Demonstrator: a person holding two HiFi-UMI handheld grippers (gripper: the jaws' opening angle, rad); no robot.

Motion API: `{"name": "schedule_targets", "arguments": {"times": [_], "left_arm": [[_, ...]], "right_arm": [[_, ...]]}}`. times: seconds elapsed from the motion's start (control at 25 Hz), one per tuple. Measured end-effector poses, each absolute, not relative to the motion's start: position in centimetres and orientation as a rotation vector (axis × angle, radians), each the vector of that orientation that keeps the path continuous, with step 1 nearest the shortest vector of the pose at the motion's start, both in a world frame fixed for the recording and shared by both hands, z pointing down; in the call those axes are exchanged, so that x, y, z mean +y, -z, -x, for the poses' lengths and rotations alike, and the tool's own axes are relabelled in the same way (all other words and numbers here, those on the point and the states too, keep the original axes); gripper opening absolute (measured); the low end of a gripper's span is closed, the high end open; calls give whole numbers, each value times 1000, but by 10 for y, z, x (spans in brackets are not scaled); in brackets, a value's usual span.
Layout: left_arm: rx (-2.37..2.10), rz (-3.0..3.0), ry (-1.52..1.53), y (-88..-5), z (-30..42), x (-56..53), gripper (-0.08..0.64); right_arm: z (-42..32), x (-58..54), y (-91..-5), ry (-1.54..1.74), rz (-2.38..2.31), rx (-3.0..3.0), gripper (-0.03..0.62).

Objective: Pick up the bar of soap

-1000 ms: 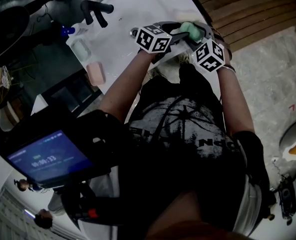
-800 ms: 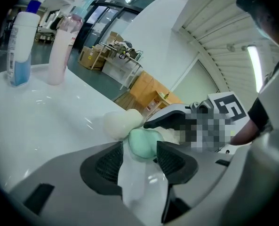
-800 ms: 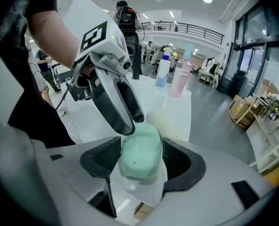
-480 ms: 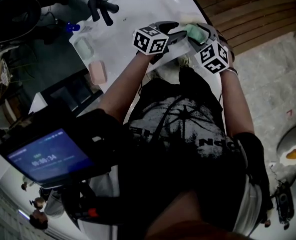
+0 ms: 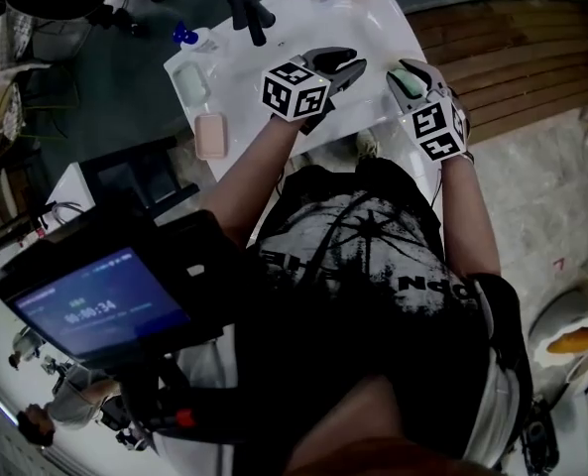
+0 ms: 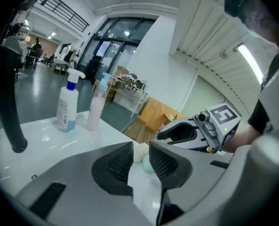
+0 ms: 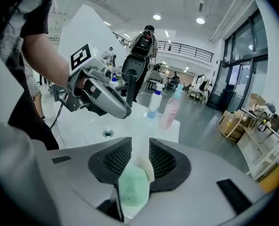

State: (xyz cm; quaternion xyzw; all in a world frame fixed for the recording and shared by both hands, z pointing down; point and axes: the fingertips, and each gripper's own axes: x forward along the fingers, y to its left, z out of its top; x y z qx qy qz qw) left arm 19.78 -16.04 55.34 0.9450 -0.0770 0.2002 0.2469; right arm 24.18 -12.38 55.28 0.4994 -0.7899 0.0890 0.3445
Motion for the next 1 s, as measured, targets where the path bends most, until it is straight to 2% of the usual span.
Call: {"name": "schedule_targets", "arguments": {"times": [0.28, 0.52, 0.76, 1.0], "left_arm": [[-372, -2621, -319, -475, -145, -171, 39], [-498, -2657, -267, -468, -101, -190, 14], [-616, -2679, -236, -427, -52, -180, 12], [-704, -2709, -210, -416, -20, -182, 12]], "right_arm": [[-202, -133, -485, -82, -1308, -2107, 36], [-168, -157, -475, -12, -1291, -2171, 18], [-130, -155, -425, 46, -1271, -2266, 17], [-104, -163, -411, 104, -1234, -2343, 16]]}}
